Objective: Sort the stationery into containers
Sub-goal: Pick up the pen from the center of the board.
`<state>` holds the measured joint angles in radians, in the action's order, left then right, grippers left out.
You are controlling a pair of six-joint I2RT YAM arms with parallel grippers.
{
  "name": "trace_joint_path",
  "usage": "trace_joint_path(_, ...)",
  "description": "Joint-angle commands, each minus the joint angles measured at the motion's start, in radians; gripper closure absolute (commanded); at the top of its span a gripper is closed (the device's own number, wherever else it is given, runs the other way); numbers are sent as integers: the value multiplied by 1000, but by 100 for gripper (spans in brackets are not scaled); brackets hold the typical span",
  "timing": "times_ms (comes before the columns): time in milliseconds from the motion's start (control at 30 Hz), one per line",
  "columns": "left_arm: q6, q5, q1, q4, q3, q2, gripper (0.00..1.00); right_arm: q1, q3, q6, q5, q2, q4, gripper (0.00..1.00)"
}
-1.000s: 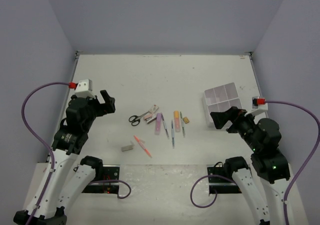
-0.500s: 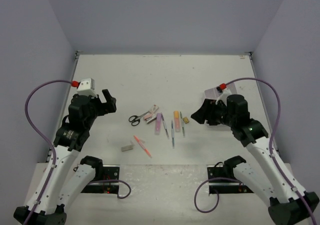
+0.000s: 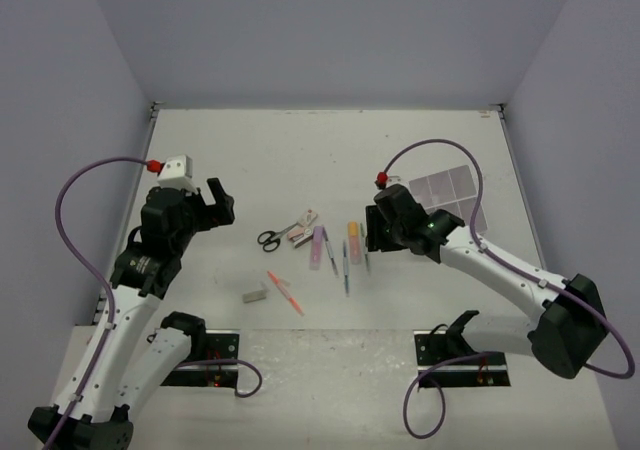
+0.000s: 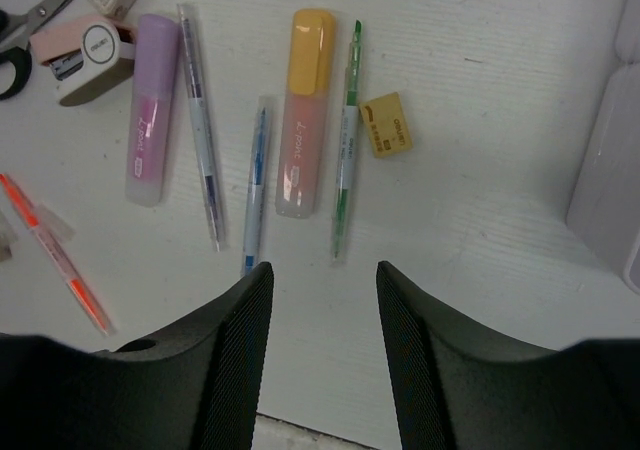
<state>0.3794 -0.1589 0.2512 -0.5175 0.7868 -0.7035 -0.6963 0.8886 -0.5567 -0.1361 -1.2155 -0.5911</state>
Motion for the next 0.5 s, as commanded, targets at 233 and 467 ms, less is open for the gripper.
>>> trace_joint_path(233,-10,24,5,37,-16,-9,0,-203,132,-64,-165,-153,-42,54)
trace_joint_path(467,-10,25,5,37,-17,-1,0,-208,147,-72,-222,-240,-49,54)
